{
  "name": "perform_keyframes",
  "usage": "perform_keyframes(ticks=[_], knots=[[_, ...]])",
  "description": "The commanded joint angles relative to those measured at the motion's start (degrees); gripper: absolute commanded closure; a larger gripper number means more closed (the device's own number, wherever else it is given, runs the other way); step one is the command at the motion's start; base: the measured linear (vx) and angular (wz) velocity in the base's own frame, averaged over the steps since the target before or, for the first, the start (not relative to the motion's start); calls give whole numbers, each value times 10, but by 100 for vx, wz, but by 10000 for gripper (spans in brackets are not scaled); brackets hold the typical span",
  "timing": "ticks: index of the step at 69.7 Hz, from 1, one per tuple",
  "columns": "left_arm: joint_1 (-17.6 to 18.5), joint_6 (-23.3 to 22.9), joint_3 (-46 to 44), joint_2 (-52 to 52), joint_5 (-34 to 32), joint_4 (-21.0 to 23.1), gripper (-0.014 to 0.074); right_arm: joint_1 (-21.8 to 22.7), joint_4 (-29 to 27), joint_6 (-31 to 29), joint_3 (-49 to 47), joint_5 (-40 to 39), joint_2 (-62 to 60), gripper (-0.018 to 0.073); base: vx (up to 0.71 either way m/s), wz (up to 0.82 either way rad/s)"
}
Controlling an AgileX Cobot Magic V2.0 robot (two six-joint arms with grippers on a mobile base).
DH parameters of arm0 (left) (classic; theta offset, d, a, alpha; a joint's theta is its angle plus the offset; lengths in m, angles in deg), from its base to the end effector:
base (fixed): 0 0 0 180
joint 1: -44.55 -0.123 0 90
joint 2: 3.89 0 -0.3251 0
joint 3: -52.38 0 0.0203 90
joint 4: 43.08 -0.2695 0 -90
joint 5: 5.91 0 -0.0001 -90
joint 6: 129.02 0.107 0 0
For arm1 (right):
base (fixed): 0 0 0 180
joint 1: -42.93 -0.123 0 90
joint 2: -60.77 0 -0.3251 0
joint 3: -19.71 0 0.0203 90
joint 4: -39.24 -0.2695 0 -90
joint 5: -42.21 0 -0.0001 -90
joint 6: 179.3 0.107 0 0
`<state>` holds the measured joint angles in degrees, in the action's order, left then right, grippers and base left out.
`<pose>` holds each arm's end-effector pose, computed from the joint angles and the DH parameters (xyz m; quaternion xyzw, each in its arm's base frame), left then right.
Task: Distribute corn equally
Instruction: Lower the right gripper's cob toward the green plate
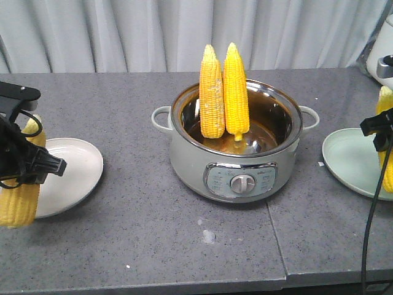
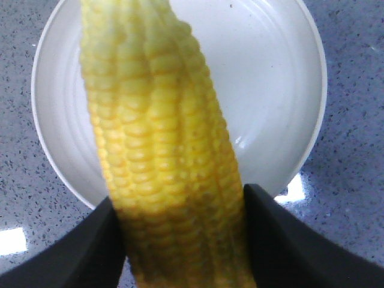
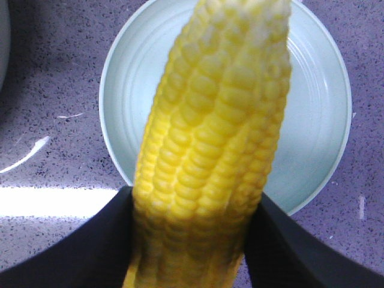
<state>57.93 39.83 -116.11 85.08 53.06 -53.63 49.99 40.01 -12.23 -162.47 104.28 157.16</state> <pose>0.2963 -0.0532 0.3203 0.0516 0.9790 0.0463 0.1918 0.3466 -0.0442 0.3485 -0.0520 0.9773 -0.0420 0.2013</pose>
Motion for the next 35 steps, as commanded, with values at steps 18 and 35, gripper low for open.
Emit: perform_keyframes(ticks=[18, 35], knots=[[0, -6, -14, -20, -16, -2, 442, 4, 0, 0, -15, -24, -19, 392, 0, 0], [0, -6, -14, -20, -16, -2, 442, 4, 8, 34, -16, -11, -18, 391, 0, 0]])
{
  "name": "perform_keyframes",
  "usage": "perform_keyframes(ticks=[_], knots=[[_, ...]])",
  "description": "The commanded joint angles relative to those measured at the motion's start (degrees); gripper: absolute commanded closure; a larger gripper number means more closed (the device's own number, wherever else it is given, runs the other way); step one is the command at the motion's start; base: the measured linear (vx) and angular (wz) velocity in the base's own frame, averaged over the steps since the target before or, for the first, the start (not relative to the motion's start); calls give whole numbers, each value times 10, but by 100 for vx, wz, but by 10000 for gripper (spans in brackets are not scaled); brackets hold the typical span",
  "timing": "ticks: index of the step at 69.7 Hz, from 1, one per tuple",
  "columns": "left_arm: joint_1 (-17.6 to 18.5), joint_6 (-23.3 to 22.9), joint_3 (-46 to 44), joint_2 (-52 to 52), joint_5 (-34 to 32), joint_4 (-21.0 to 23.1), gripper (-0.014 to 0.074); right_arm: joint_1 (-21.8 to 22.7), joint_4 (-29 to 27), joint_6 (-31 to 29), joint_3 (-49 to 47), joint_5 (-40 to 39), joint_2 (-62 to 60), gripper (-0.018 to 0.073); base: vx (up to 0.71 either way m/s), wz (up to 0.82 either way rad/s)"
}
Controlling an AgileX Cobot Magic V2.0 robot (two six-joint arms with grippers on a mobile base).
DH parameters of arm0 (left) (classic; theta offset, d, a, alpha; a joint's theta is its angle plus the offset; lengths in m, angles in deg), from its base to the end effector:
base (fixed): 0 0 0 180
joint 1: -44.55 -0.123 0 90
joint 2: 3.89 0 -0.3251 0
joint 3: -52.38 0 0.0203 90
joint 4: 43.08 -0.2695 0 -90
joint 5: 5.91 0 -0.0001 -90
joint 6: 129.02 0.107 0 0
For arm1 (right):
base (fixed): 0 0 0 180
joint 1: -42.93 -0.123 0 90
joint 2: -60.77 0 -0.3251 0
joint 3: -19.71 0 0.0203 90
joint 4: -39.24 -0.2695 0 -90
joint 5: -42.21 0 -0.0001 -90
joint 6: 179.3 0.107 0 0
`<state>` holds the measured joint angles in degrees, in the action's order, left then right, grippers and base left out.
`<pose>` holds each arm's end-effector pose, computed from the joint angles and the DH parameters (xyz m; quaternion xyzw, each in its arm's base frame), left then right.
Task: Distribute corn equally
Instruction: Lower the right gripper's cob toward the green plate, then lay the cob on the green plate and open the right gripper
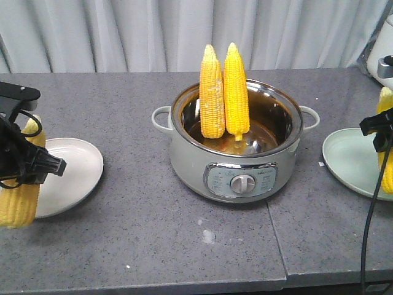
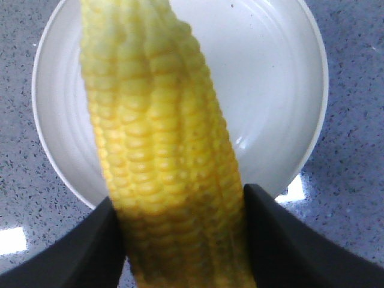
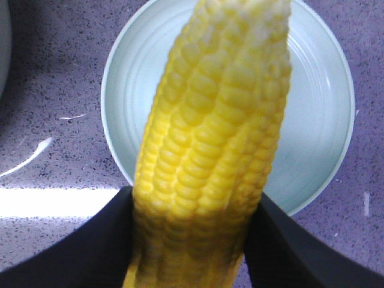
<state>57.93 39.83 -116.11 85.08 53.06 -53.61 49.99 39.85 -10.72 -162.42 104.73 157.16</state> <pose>0.2963 -0.0533 0.3203 0.0516 0.9790 0.0461 0.1918 0.3458 -0.0438 0.3479 -0.0387 0.9788 -0.0374 0.1978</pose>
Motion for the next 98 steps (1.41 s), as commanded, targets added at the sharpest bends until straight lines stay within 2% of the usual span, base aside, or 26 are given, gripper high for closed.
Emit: perform_keyframes(ticks=[1, 24, 43, 76, 98], knots=[[0, -6, -14, -20, -16, -3, 442, 4, 13, 21, -18, -13, -17, 391, 0, 0], [0, -6, -14, -20, -16, -3, 442, 4, 43, 37, -130, 84, 71, 386, 0, 0], [0, -6, -14, -20, -16, -3, 442, 4, 51, 41, -207, 100, 134, 383, 0, 0], [0, -6, -14, -20, -16, -3, 442, 4, 60, 42, -212, 112, 197, 354, 0, 0], [0, -6, -14, -20, -16, -3, 442, 4, 66, 44, -212, 112, 210, 220, 0, 0]])
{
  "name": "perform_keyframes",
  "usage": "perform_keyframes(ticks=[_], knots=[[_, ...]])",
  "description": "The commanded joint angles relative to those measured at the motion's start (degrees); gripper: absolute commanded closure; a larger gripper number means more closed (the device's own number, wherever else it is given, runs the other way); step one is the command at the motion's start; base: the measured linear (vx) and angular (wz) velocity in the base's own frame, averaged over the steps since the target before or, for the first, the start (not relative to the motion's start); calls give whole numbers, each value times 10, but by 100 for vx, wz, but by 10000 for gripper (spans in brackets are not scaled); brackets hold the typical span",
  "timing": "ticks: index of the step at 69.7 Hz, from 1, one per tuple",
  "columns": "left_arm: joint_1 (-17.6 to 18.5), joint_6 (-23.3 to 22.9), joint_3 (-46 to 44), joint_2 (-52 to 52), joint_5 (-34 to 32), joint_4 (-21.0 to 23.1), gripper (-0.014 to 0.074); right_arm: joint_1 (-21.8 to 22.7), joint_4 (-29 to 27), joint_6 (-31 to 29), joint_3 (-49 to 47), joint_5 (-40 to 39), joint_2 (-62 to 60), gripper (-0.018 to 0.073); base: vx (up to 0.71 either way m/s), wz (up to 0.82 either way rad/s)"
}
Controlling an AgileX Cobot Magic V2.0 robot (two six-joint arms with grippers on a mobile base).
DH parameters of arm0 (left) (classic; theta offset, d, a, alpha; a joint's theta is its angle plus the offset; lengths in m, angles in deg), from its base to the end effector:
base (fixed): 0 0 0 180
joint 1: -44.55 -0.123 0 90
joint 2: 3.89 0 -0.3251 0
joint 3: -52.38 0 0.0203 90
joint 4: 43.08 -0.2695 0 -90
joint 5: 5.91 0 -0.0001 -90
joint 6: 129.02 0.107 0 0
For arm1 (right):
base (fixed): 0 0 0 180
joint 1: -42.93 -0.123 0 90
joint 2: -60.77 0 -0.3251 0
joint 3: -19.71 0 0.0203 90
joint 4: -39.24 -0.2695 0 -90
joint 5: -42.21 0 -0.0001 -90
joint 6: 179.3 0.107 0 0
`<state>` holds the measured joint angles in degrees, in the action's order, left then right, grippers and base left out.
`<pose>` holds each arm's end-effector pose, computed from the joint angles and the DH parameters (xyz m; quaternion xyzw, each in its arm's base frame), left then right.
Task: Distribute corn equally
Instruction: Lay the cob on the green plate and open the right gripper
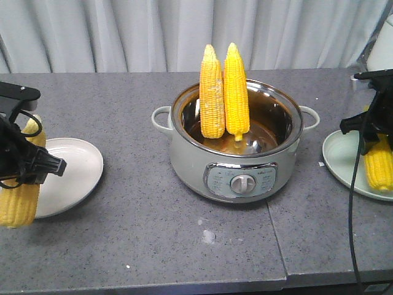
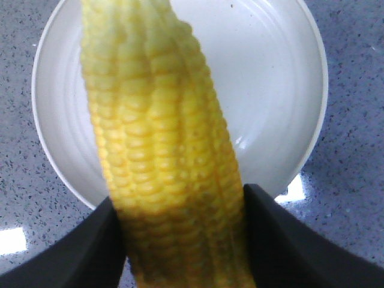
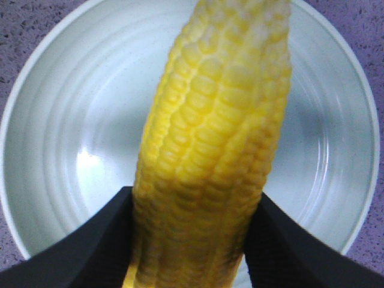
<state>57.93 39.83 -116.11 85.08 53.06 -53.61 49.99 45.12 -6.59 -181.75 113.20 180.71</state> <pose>0.2963 -0.0533 0.3203 0.0516 0.9790 0.0461 0.1918 0.4466 -0.0658 0.2804 -0.0142 0.9944 -0.0609 0.0847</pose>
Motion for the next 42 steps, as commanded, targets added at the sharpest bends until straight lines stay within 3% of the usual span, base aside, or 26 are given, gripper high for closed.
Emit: perform_keyframes(ticks=[1, 19, 42], knots=[[0, -6, -14, -20, -16, -3, 442, 4, 14, 3, -18, 28, -25, 216, 0, 0], [0, -6, -14, -20, -16, -3, 442, 4, 34, 17, -18, 28, -14, 71, 0, 0], [0, -6, -14, -20, -16, -3, 442, 4, 28, 15, -18, 10, -28, 62, 0, 0]])
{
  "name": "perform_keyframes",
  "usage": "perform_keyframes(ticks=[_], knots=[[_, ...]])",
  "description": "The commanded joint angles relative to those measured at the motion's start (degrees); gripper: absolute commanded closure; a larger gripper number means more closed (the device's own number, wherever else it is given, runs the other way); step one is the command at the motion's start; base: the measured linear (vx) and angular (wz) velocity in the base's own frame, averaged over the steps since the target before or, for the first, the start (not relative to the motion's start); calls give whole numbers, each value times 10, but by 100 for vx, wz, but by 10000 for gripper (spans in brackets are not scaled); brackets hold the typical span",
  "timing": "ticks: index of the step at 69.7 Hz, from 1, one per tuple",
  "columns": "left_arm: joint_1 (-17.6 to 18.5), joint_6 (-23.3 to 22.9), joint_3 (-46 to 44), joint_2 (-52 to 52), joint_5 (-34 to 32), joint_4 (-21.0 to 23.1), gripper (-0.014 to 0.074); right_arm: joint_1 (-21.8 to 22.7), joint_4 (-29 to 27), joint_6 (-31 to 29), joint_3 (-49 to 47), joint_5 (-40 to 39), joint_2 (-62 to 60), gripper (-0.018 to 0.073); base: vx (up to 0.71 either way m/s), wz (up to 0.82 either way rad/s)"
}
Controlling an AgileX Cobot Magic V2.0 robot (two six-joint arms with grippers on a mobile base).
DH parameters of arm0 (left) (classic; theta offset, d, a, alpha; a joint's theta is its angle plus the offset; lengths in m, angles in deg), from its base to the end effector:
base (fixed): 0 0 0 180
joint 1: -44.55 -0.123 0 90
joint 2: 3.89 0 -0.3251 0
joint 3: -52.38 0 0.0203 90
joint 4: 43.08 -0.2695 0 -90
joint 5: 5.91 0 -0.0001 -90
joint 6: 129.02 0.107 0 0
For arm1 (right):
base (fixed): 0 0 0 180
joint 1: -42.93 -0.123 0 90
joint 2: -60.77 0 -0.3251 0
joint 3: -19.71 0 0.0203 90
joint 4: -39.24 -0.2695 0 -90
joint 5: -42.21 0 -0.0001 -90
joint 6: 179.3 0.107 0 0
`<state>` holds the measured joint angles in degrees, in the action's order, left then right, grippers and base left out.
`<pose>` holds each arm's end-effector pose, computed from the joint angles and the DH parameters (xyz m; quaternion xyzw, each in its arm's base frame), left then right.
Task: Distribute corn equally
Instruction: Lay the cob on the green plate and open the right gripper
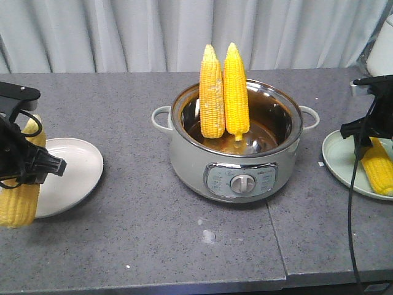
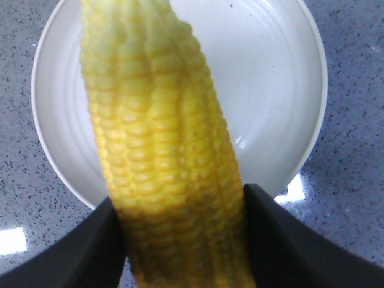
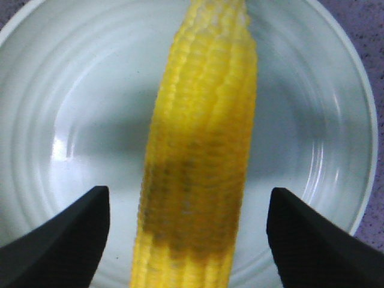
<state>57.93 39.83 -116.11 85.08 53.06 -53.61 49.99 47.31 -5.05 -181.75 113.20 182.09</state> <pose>0.2963 -0.0533 0.3203 0.0516 0.9790 0.0461 0.1918 0.4499 -0.0700 0.2699 -0.0062 0.9945 -0.0766 0.0715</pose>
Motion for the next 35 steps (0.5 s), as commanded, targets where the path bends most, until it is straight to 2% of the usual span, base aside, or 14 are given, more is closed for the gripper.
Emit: perform_keyframes(ticks=[1, 20, 35], knots=[[0, -6, -14, -20, -16, -3, 442, 4, 4, 0, -18, 7, -43, 62, 0, 0], [0, -6, -14, -20, -16, -3, 442, 4, -55, -1, -17, -45, -107, 66, 0, 0], [0, -6, -14, -20, -16, -3, 442, 4, -87, -26, -17, -30, -151, 85, 0, 0]])
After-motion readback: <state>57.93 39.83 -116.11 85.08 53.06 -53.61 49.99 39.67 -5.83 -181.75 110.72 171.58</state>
